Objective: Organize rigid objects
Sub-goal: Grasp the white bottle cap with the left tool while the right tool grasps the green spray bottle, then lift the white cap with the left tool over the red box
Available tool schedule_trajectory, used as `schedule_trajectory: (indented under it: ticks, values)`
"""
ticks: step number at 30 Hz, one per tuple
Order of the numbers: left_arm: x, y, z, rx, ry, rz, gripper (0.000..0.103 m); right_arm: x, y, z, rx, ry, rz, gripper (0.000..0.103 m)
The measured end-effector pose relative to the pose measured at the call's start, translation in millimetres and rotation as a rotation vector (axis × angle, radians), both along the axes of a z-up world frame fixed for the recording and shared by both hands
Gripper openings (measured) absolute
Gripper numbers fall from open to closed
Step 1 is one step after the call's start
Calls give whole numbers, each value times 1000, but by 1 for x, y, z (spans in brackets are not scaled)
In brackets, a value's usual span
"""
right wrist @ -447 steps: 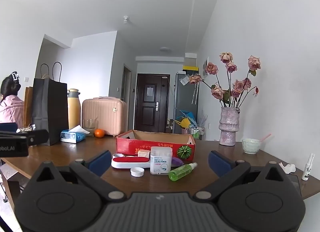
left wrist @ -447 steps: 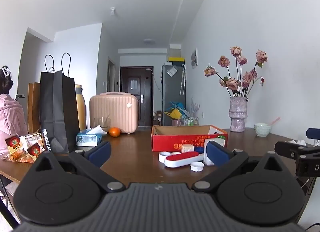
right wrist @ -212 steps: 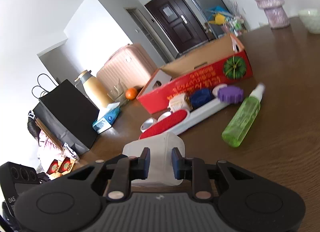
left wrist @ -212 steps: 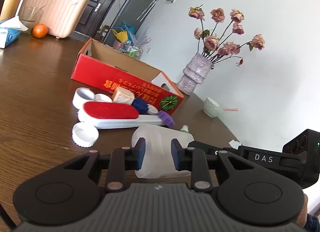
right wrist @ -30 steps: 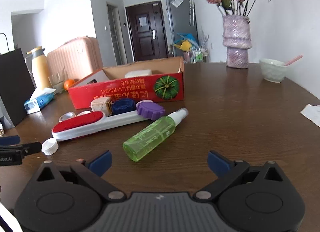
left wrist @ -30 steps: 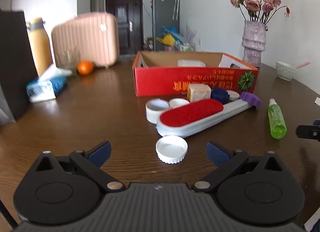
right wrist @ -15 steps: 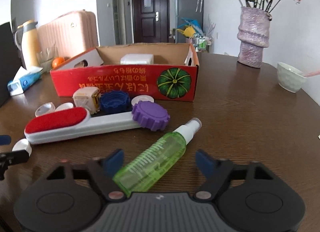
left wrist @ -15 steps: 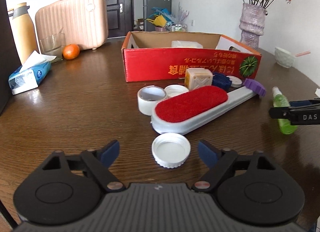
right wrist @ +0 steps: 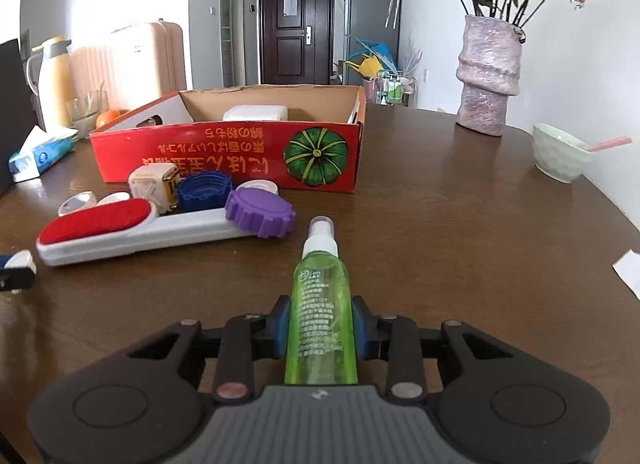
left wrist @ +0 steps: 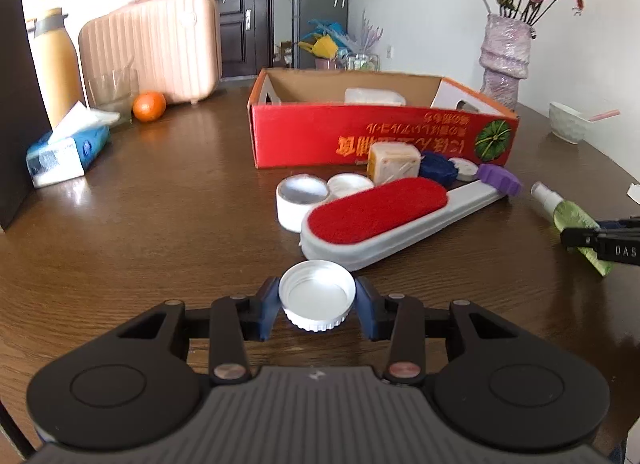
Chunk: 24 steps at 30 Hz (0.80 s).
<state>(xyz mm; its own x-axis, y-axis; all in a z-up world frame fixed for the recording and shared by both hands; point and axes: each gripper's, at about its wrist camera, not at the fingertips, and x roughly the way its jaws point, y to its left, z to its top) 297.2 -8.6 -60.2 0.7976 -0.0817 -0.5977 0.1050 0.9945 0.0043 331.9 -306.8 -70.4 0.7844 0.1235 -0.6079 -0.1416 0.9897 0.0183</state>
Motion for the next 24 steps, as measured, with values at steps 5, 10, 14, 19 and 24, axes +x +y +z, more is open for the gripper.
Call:
schedule_trajectory:
  ticks: [5,10,14,19,24]
  values:
    - [-18,-4,14,5,-39,12,41,-27,-10,4,70,1,16,30]
    - [-36,-11,29,15,-79,17,41,-55,-10,17,98,-56,45,30]
    - [-51,-14,39,5,-112,13,41,-73,-13,27,125,-98,57,30]
    - [-63,-16,48,-5,-147,24,41,-89,-16,39,139,-145,61,30]
    - [-75,-16,58,-8,-215,34,41,-100,-19,55,138,-208,48,30]
